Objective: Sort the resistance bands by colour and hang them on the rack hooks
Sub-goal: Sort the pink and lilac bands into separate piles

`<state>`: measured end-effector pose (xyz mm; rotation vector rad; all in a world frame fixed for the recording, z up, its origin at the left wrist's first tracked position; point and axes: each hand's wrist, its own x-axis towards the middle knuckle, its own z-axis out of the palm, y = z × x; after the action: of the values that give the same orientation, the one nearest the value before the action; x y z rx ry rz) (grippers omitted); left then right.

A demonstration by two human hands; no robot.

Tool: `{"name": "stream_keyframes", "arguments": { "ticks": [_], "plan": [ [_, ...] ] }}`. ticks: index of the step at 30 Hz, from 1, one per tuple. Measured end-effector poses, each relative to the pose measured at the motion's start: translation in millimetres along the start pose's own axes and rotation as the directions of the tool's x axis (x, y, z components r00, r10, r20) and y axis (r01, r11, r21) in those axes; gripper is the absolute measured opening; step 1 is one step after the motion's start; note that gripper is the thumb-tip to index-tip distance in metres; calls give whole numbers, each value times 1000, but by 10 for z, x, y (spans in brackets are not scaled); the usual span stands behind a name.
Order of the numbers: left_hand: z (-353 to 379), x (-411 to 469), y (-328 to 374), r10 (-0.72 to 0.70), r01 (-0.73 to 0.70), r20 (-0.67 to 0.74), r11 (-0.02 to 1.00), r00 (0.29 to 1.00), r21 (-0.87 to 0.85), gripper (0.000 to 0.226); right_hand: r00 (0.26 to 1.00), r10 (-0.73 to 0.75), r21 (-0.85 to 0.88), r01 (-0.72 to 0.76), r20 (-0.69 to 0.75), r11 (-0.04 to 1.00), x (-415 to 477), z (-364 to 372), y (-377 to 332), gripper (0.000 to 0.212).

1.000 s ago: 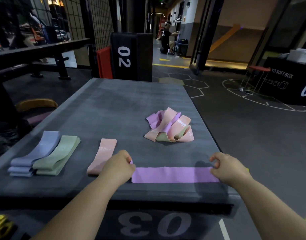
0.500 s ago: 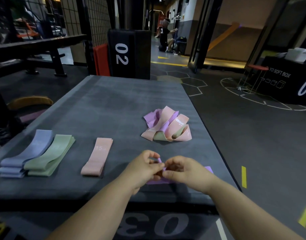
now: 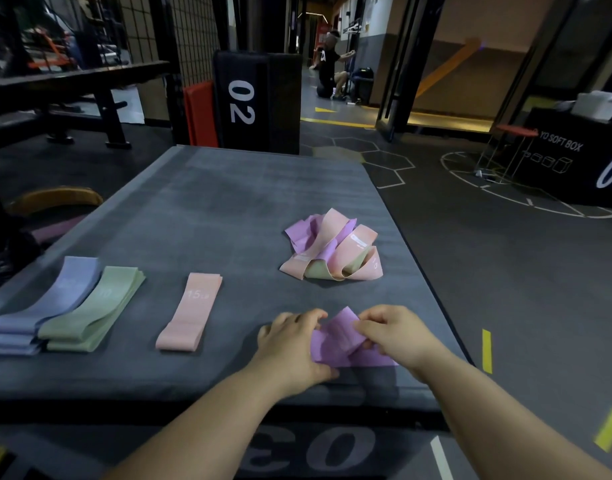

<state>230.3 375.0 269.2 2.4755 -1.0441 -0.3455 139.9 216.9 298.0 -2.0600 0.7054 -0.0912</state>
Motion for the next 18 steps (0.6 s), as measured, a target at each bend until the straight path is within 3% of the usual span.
{"name": "stream_keyframes", "arguments": {
  "ticks": [7, 14, 18],
  "plan": [
    [80, 8, -25, 42, -47, -126, 998, 991, -40, 66, 999, -7, 276, -5, 42, 961, -69, -131, -71, 17],
    [82, -3, -22, 86, -93, -111, 994, 990, -62, 70, 998, -21, 384, -3, 58, 923, -62, -172, -68, 15],
    [74, 0, -35, 88, -95, -166, 995, 982, -36, 61, 1000, -8, 305, 1, 24, 952, -73, -211, -63, 16]
  ]
}}
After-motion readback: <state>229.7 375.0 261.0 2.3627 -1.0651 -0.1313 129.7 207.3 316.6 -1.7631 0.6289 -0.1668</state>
